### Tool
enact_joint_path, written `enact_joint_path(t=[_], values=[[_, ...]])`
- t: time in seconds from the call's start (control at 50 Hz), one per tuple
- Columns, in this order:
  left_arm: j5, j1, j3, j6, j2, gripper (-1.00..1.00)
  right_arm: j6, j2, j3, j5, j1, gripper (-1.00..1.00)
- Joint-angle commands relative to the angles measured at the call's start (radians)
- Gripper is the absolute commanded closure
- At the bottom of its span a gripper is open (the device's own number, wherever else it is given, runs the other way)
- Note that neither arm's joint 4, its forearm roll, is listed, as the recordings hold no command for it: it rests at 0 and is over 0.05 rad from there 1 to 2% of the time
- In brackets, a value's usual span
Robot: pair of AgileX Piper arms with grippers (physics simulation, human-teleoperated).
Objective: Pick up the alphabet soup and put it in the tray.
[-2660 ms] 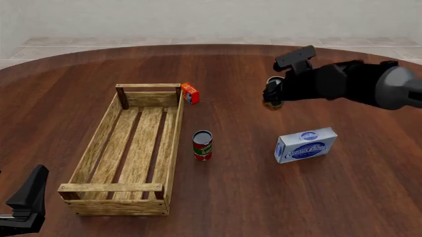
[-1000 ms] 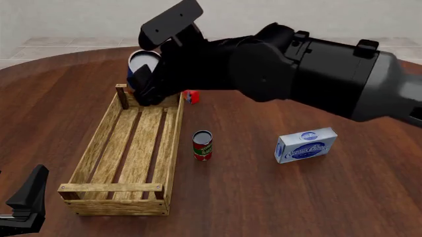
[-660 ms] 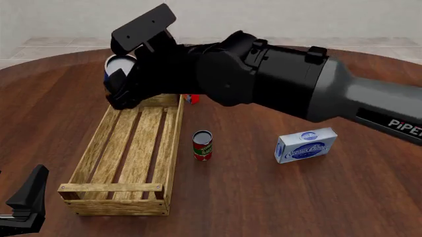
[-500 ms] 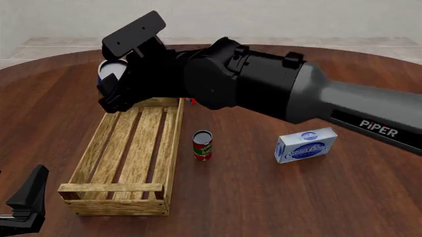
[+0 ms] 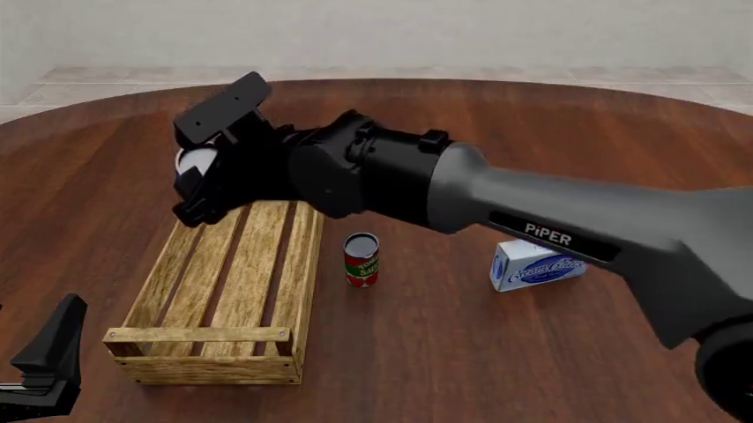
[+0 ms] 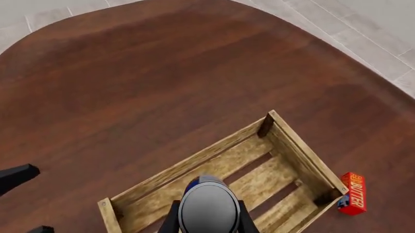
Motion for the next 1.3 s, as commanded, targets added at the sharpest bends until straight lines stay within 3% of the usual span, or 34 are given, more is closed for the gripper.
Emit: enact_joint_path(t=[0.02, 0.12, 0.52, 1.3], values=[[0.000, 0.000, 0.000, 0.000, 0.000, -1.00, 0.044, 0.059, -0.023, -0.009, -0.012, 1.00], [0.000, 0.000, 0.000, 0.000, 0.000, -1.00, 0.065, 0.101, -0.038, 0.006, -0.019, 1.00], [0.000, 0.000, 0.000, 0.000, 0.000, -1.00, 0.048, 0.209, -0.146, 0.078, -0.041, 1.00], [0.000, 0.000, 0.000, 0.000, 0.000, -1.00, 0.059, 0.364, -0.294, 0.133, -0.062, 1.00]])
